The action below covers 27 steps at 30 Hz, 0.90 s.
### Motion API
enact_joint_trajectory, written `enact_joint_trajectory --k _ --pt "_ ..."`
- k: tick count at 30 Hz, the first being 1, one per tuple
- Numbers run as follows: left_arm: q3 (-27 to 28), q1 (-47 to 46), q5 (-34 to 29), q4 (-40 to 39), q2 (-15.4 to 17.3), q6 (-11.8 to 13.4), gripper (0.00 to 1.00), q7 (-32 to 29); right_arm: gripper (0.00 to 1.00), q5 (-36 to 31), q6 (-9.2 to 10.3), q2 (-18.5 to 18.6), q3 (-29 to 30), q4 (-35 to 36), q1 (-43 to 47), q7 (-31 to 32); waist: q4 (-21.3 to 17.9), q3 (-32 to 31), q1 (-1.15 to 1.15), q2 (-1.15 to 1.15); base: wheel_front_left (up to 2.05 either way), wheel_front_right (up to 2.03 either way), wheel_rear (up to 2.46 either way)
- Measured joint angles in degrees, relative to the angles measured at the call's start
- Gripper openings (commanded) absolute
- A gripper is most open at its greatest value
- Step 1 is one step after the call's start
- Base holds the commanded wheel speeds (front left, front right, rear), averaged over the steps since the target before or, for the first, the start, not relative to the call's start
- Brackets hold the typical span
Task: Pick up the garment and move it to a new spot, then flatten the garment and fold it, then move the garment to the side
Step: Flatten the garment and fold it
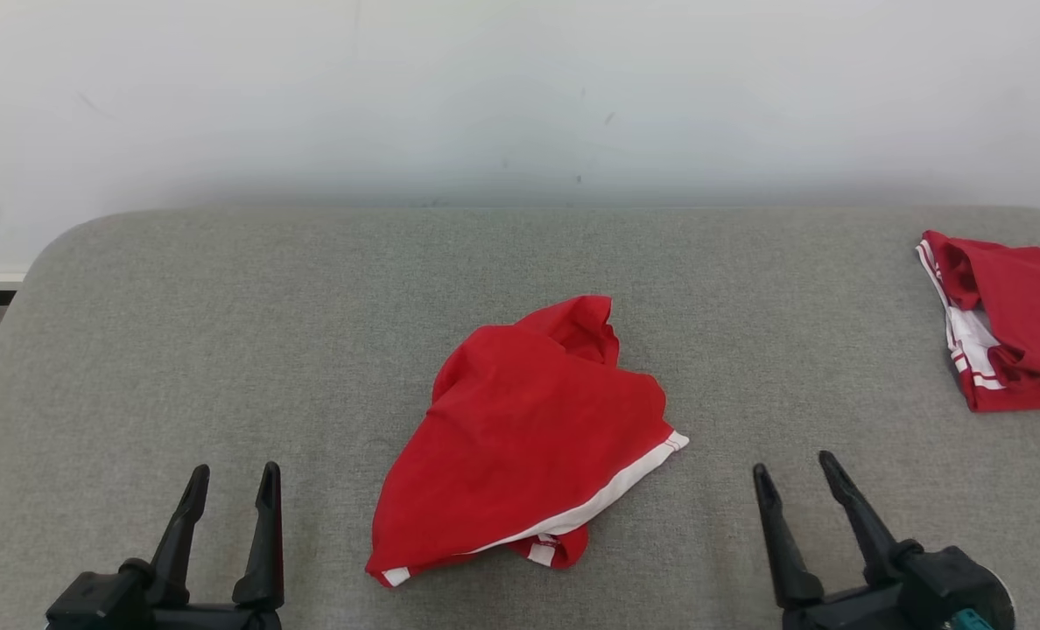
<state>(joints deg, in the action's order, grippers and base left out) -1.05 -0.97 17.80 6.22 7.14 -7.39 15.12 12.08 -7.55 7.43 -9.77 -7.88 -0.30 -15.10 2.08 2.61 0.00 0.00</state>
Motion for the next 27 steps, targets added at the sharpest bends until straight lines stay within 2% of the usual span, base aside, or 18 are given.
enact_joint_trajectory --k 7,12,20,27 --pt "0.29 0.0 -0.16 -0.36 -0.14 -0.01 1.0 0.0 1.0 -1.19 0.0 -0.13 2.88 -0.34 0.71 0.0 0.28 0.21 0.0 0.0 0.0 0.0 0.0" --pt "0.44 -0.05 -0.44 -0.94 -0.26 -0.01 1.0 0.0 1.0 -1.74 0.0 0.23 3.16 -2.83 -3.24 1.09 1.13 0.7 0.0 0.0 0.0 0.0 0.0" --pt "0.1 -1.18 -0.65 -0.98 -0.73 -0.02 1.0 0.0 1.0 -3.21 0.0 1.62 0.52 -11.38 -13.43 3.04 3.41 2.29 0.01 0.0 0.0 0.0 0.0" --pt "-0.21 -2.19 -0.65 -0.77 -1.51 -0.04 1.0 0.0 1.0 -3.54 0.0 2.07 -0.53 -22.48 -19.65 3.48 6.17 4.13 0.01 0.0 0.0 0.0 0.0"
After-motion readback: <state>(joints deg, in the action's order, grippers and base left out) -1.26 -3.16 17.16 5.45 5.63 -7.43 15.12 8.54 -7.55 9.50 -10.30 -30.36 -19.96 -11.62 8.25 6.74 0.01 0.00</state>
